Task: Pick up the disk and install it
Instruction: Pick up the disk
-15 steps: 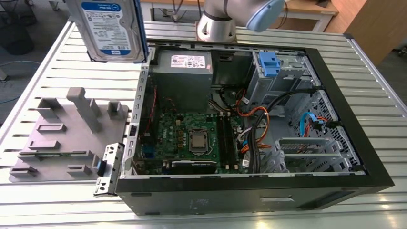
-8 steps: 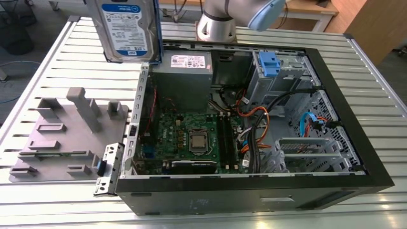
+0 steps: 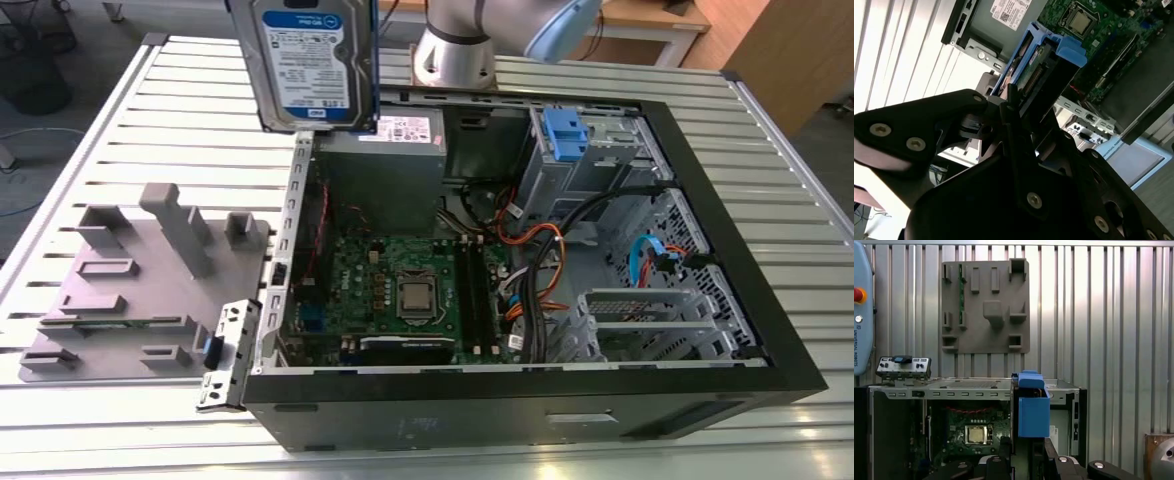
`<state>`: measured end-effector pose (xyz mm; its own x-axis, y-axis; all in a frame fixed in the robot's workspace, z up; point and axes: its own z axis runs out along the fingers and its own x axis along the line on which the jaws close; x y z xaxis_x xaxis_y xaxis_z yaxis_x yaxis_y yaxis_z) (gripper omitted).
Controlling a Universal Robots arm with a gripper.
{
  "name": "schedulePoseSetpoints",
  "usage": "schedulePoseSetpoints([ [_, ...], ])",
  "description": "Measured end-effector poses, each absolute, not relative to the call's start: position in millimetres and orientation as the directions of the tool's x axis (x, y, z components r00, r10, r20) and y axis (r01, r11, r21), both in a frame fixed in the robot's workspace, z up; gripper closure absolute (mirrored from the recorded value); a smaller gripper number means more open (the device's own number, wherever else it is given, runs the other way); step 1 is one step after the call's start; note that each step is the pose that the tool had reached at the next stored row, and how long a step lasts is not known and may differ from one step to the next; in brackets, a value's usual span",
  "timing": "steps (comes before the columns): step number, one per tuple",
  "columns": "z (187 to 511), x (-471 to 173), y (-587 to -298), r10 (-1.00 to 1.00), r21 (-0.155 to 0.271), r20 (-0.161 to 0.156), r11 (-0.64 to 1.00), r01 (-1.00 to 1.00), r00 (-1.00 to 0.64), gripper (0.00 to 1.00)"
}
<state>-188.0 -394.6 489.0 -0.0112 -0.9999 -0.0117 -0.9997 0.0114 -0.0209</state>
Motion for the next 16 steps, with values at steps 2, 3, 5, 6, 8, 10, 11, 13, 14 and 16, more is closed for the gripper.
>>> schedulePoseSetpoints([
  [2, 489, -181, -395, -1.000, -0.021, -0.012, 0.011, -1.000, -0.011, 0.65],
  [3, 489, -178, -395, -1.000, -0.021, -0.012, 0.011, -1.000, -0.011, 0.65],
  [5, 489, -171, -395, -1.000, -0.021, -0.012, 0.011, -1.000, -0.011, 0.65],
  [6, 489, -168, -395, -1.000, -0.021, -0.012, 0.011, -1.000, -0.011, 0.65],
  [8, 489, -164, -395, -1.000, -0.021, -0.012, 0.011, -1.000, -0.011, 0.65],
  [10, 489, -159, -395, -1.000, -0.021, -0.012, 0.011, -1.000, -0.011, 0.65],
  [11, 489, -156, -395, -1.000, -0.021, -0.012, 0.011, -1.000, -0.011, 0.65],
  [13, 489, -151, -395, -1.000, -0.021, -0.012, 0.011, -1.000, -0.011, 0.65],
  [14, 489, -149, -395, -1.000, -0.021, -0.012, 0.011, -1.000, -0.011, 0.65],
  [16, 489, -146, -395, -1.000, -0.021, -0.012, 0.011, -1.000, -0.011, 0.65],
])
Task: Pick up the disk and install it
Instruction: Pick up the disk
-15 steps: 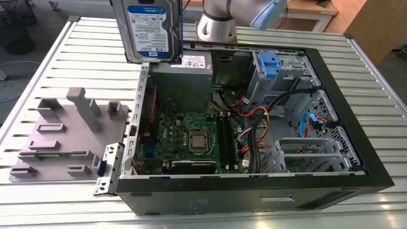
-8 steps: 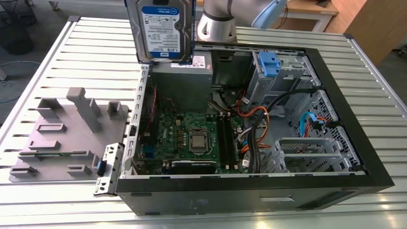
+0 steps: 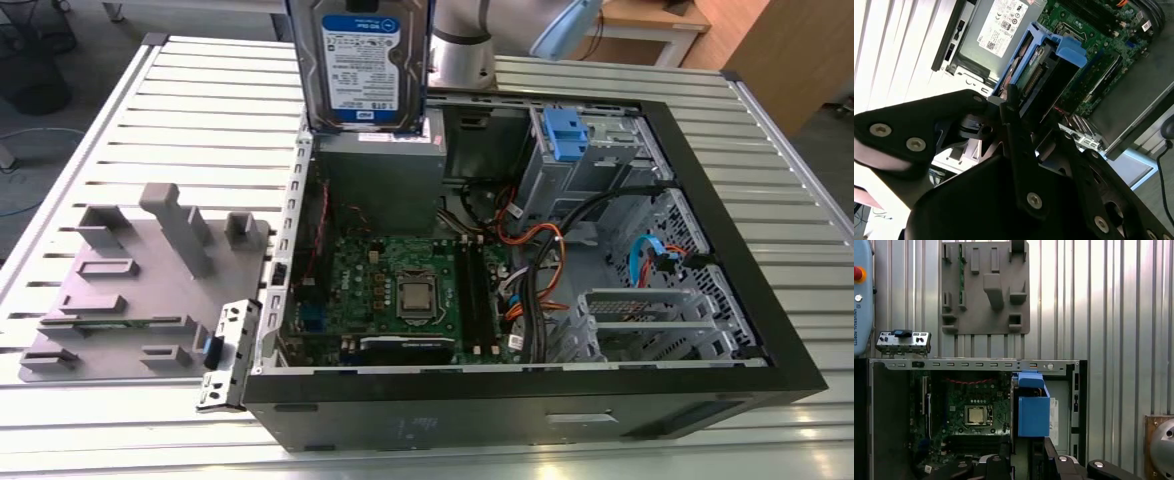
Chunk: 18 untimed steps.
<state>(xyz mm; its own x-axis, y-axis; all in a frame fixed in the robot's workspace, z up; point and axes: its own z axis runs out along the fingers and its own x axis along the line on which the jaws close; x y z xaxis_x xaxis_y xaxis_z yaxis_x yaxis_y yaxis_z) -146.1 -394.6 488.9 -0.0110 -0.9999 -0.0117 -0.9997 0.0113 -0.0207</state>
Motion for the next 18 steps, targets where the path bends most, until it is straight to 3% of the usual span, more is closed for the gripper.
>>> schedulePoseSetpoints([
  [18, 489, -115, -395, -1.000, -0.021, -0.012, 0.011, -1.000, -0.011, 0.65],
])
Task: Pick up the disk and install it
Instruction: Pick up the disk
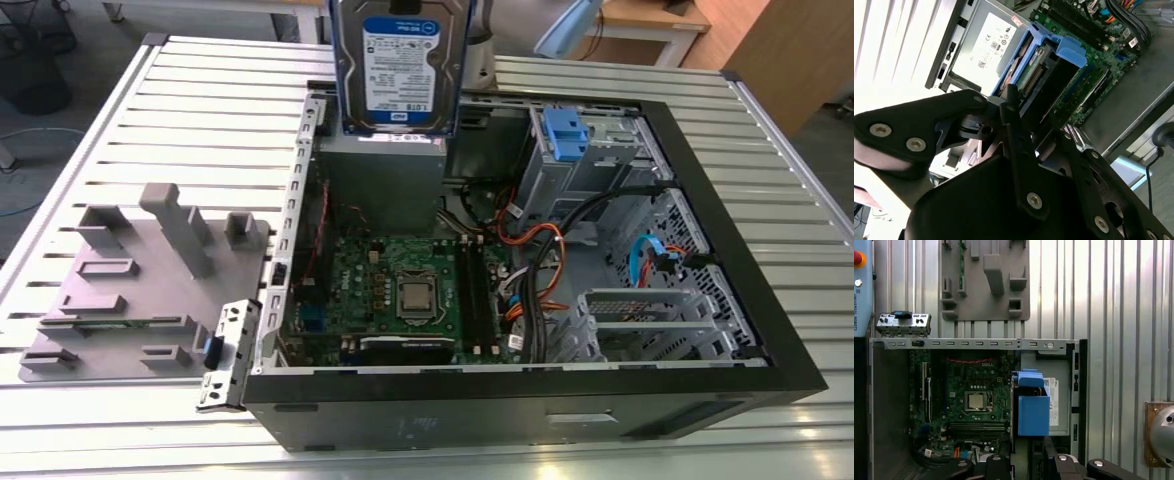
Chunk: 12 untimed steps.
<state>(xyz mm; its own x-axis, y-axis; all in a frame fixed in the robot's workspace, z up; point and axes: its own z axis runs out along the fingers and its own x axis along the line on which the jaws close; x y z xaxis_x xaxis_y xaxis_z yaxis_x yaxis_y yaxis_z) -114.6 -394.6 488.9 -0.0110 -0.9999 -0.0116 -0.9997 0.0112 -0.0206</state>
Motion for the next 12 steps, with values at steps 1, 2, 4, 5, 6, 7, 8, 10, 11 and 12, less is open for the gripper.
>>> schedulePoseSetpoints([
  [1, 489, -112, -395, -1.000, -0.021, -0.012, 0.011, -1.000, -0.011, 0.65],
  [2, 489, -110, -395, -1.000, -0.021, -0.012, 0.011, -1.000, -0.011, 0.65],
  [4, 489, -105, -395, -1.000, -0.021, -0.012, 0.011, -1.000, -0.011, 0.65],
  [5, 489, -102, -395, -1.000, -0.021, -0.012, 0.011, -1.000, -0.011, 0.65],
  [6, 489, -100, -395, -1.000, -0.021, -0.012, 0.011, -1.000, -0.011, 0.65],
  [7, 489, -97, -395, -1.000, -0.021, -0.012, 0.011, -1.000, -0.011, 0.65],
  [8, 489, -94, -395, -1.000, -0.021, -0.012, 0.011, -1.000, -0.011, 0.65],
  [10, 489, -88, -395, -1.000, -0.021, -0.012, 0.011, -1.000, -0.011, 0.65],
  [11, 489, -85, -395, -1.000, -0.021, -0.012, 0.011, -1.000, -0.011, 0.65],
  [12, 488, -82, -395, -1.000, -0.021, -0.012, 0.011, -1.000, -0.011, 0.65],
])
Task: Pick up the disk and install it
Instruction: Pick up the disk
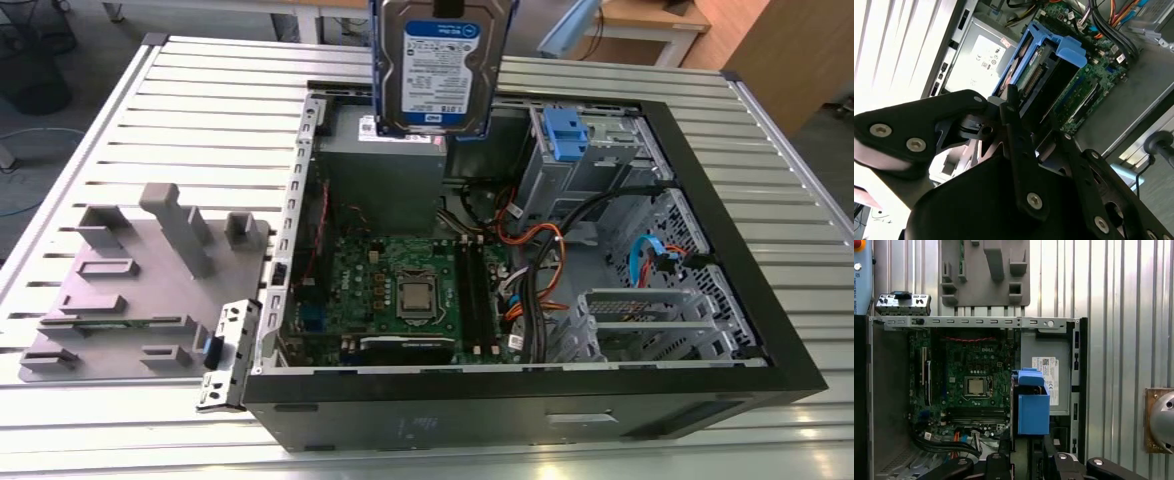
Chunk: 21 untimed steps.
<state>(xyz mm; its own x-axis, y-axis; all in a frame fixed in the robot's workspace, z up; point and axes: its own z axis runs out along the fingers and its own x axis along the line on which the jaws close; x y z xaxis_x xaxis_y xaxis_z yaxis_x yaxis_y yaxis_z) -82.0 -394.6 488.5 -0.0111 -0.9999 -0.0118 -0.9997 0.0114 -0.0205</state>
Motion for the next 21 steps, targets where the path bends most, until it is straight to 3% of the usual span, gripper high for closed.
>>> schedulePoseSetpoints([
  [21, 488, -35, -395, -1.000, -0.019, -0.012, 0.011, -1.000, -0.011, 0.65],
])
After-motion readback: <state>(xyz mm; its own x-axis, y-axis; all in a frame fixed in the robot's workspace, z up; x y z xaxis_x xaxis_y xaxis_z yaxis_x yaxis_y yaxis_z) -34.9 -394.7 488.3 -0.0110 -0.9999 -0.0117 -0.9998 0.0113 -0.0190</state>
